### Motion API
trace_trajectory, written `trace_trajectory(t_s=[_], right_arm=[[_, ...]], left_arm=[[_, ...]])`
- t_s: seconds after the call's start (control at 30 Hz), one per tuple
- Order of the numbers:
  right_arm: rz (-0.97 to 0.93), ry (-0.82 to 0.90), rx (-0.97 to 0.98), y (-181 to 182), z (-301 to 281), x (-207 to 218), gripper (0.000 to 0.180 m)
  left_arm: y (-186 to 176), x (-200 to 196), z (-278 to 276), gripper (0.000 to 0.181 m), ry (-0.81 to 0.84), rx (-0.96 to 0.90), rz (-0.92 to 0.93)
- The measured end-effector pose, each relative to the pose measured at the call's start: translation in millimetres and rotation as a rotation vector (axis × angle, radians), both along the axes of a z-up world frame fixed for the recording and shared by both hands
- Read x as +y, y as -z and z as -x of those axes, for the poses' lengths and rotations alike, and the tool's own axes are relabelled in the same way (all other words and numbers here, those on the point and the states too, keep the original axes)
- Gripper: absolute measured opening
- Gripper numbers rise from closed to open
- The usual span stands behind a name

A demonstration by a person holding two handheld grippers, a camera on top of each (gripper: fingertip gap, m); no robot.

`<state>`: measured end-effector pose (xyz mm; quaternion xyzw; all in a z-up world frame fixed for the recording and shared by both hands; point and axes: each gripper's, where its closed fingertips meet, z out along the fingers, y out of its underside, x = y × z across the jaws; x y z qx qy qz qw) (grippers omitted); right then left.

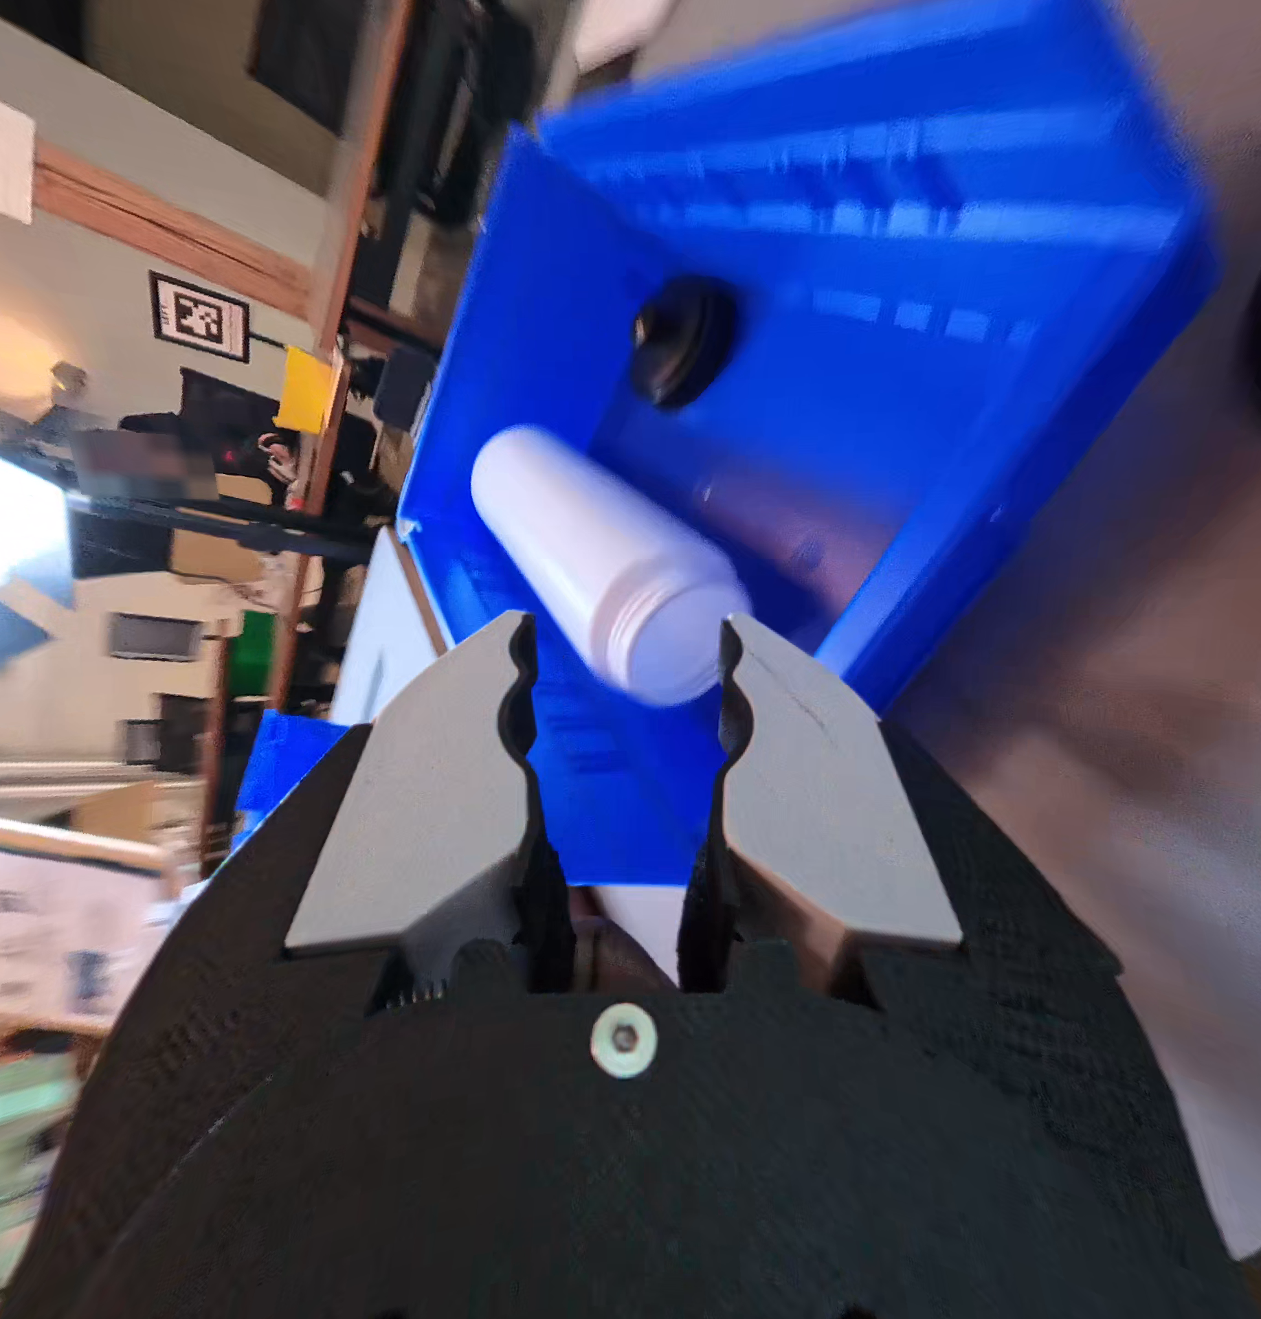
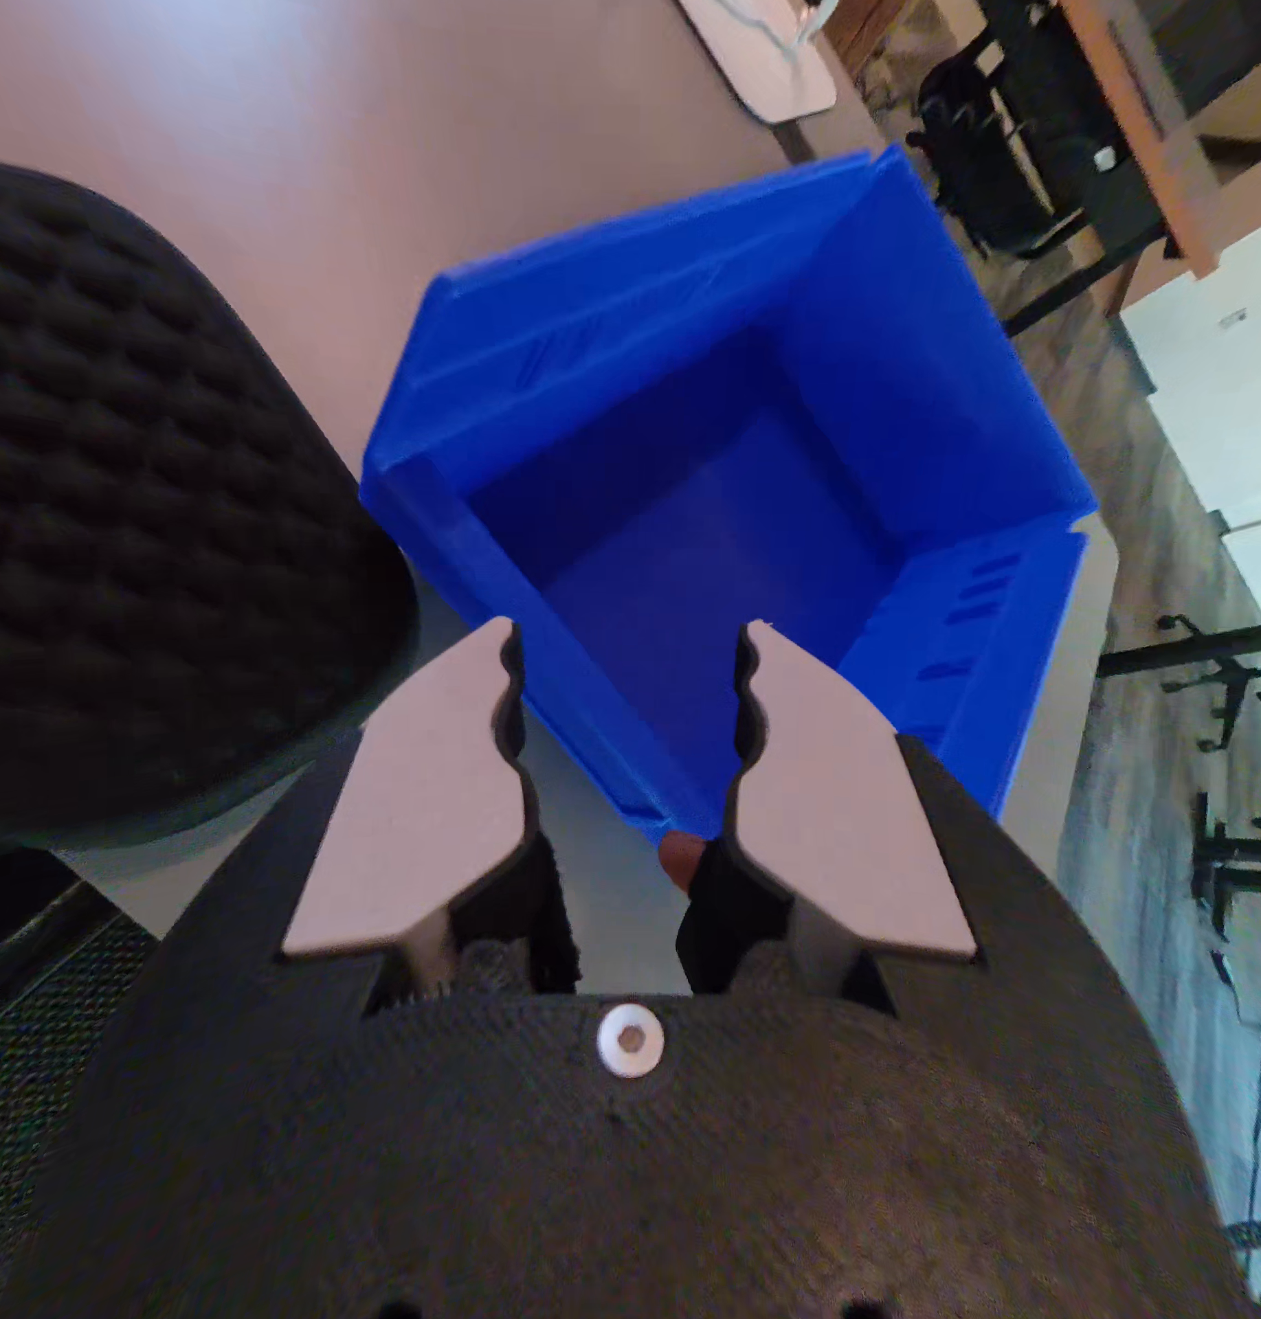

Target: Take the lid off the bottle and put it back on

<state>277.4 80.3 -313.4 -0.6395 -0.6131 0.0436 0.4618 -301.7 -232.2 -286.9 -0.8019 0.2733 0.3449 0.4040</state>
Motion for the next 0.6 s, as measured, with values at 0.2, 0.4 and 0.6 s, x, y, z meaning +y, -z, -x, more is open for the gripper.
trace_trajectory(t_s=[0.2, 0.4, 0.6], right_arm=[[-0.142, -0.042, 0.070, -32.6, 11.0, -8.8, 0.055], [-0.198, -0.031, 0.084, -42.4, 7.4, -7.5, 0.052], [-0.195, -0.014, 0.023, -31.4, 7.9, -2.3, 0.051]], left_arm=[[33.7, 15.9, 39.3, 0.049, 0.081, 0.461, 0.402], [41.9, 45.9, 49.2, 0.046, 0.086, 0.490, 0.308], [35.7, 50.1, 52.2, 0.042, 0.017, 0.399, 0.274]])
